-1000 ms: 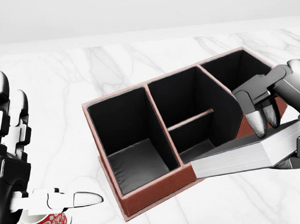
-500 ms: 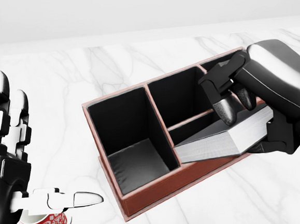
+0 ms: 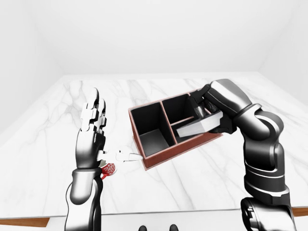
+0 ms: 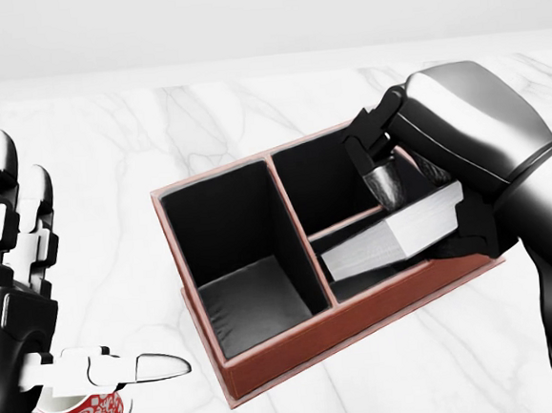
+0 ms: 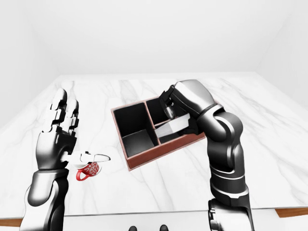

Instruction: Pick up the book and place it in the back compartment of the caddy.

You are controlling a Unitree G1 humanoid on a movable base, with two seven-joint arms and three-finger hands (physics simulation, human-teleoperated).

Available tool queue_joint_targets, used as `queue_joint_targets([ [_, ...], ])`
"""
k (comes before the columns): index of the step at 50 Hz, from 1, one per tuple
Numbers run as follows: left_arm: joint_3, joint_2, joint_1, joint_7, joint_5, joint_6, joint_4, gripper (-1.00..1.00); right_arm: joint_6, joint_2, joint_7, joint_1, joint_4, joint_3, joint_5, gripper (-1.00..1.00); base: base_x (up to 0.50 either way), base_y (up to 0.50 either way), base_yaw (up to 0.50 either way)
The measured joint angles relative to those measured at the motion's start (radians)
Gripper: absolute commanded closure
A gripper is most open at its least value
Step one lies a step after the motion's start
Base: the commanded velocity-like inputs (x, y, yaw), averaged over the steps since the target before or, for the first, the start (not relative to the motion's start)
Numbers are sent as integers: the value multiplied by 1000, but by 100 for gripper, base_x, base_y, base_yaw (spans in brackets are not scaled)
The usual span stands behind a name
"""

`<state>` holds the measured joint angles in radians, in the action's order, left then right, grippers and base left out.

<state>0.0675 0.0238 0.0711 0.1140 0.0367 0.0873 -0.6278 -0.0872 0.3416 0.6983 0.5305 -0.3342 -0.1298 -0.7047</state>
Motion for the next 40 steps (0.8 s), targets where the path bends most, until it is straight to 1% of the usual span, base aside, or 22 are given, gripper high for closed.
queue_joint_targets([
  [19, -1, 0, 0, 0, 0, 0, 2, -100, 0, -21, 0, 19, 108, 27, -112, 100, 0, 0, 0],
  [40, 0, 0, 0, 0, -1, 0, -1, -100, 0, -48, 0, 34, 207, 55, -194, 100, 0, 0, 0],
])
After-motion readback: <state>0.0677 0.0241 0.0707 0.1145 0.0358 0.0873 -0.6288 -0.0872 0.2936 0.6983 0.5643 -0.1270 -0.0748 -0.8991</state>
